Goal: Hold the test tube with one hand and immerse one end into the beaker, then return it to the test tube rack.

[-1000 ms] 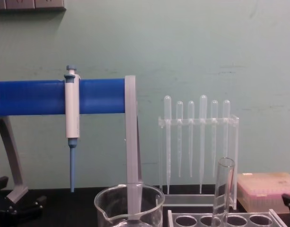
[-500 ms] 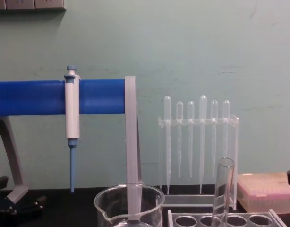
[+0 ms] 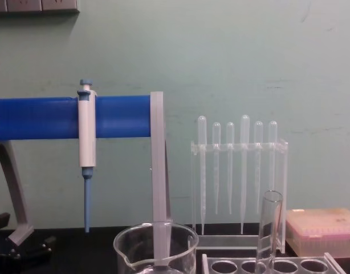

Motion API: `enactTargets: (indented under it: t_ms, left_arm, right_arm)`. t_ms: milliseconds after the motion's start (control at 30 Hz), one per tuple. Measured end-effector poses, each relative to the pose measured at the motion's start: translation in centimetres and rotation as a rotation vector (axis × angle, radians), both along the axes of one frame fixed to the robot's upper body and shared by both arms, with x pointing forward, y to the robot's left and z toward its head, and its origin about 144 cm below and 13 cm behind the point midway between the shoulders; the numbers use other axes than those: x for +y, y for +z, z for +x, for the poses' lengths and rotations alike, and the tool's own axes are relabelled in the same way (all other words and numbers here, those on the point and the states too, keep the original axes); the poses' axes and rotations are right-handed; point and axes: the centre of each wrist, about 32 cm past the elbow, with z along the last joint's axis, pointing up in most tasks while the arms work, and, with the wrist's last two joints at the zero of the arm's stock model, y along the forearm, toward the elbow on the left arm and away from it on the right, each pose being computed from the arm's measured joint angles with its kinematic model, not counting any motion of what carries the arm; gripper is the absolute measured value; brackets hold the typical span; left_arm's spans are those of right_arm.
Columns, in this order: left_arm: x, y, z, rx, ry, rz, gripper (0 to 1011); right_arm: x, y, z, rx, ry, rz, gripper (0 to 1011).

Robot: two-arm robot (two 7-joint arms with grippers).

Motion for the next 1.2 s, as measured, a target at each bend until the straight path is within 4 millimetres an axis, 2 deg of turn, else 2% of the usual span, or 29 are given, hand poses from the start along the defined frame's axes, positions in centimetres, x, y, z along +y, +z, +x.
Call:
enactTargets:
  t_ms: [267, 567, 1200]
  left_arm:
    - [0.0, 0.0, 0.0, 0.000, 0.000, 0.000, 1000]
    - [0.0, 0.0, 0.0, 0.000, 0.000, 0.000, 1000]
    - [0.0, 0.0, 0.0, 0.000, 0.000, 0.000, 1000]
  right_arm:
    - [1.9, -0.3, 1.2, 0.041, 0.034, 0.034, 1003]
    - [4.1, -0.1, 3.7, 0.046, 0.030, 0.003, 1002]
    - [6.7, -0.4, 6.8, 0.049, 0.020, -0.026, 1003]
